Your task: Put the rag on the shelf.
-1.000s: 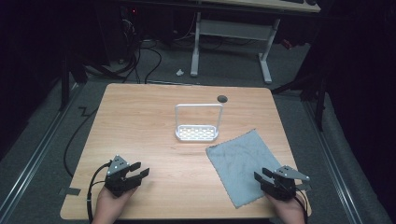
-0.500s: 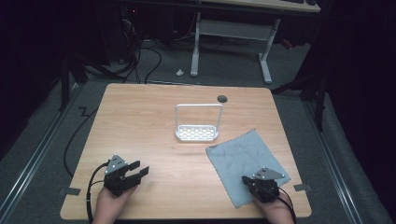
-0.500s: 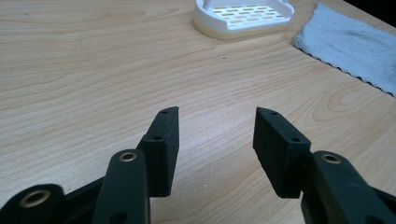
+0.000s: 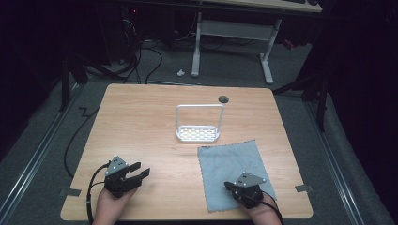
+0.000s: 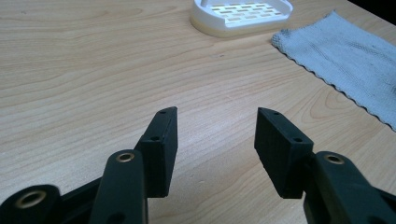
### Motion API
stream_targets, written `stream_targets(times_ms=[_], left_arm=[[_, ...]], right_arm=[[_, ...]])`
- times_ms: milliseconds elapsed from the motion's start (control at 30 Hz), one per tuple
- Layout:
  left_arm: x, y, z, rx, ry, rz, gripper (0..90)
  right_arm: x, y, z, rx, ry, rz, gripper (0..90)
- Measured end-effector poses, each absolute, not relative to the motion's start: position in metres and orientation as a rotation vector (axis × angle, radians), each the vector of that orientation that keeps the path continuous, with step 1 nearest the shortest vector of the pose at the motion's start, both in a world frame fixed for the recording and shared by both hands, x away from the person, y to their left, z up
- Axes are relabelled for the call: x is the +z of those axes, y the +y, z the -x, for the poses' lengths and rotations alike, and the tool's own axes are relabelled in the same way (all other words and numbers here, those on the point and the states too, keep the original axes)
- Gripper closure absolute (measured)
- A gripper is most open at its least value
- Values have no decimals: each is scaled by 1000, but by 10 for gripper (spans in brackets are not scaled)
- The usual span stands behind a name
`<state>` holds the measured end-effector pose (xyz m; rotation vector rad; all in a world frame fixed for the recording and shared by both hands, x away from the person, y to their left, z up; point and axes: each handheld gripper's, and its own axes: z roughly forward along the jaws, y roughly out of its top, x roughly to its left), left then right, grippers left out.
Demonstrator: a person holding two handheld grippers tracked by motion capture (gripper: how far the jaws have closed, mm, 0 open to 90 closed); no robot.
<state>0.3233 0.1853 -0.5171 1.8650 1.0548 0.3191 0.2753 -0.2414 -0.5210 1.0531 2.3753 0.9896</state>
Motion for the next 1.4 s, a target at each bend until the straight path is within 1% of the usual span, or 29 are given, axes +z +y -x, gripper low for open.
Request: stream_targets(times_ms=[100,200,300,333,467,633,667,700,733,800,867,900,933,967,1000,1033,1067,1167,1267,1400], left_arm=[[-518,185,-323,310,1063,-1871,492],[-518,183,-323,315,1059,-1877,494],[-518,181,-322,318,1050,-1885,499],[-519,179,-322,303,1044,-1901,521],[-518,175,-320,305,1026,-1920,564],[-515,166,-316,290,995,-1929,607],[-513,156,-313,260,978,-1933,638],[-513,156,-313,260,978,-1933,649],[-512,147,-311,237,953,-1937,649],[-510,128,-306,230,909,-1971,667],[-509,102,-304,217,878,-1989,708],[-509,102,-304,217,878,-1989,720],[-509,94,-304,218,873,-1998,720],[-510,86,-304,232,864,-2017,766],[-511,79,-306,248,857,-2032,788],[-512,74,-307,243,860,-2030,788],[-513,65,-311,221,871,-2025,817],[-517,41,-317,223,870,-2042,897],[-521,18,-320,209,871,-2041,898],[-524,0,-320,217,852,-2085,898]], right_arm=[[-515,-273,-283,1019,2242,-1191,900],[-515,-310,-291,954,2118,-1323,900],[-519,-337,-296,876,2051,-1410,900],[-524,-344,-298,866,2051,-1459,900],[-525,-342,-299,854,2067,-1453,900],[-525,-325,-296,869,2118,-1393,900],[-525,-317,-295,861,2143,-1362,900],[-525,-317,-295,861,2143,-1362,900],[-525,-315,-294,860,2147,-1351,900],[-525,-310,-293,856,2156,-1339,900],[-525,-309,-292,866,2156,-1335,900],[-525,-309,-292,866,2156,-1335,900],[-525,-308,-292,869,2157,-1336,900],[-525,-308,-292,869,2157,-1338,900],[-525,-308,-292,869,2163,-1323,900],[-525,-308,-292,869,2163,-1323,900],[-525,-307,-292,869,2167,-1326,900],[-526,-307,-291,873,2168,-1320,900],[-526,-307,-291,878,2173,-1317,900],[-526,-308,-292,889,2174,-1318,900]])
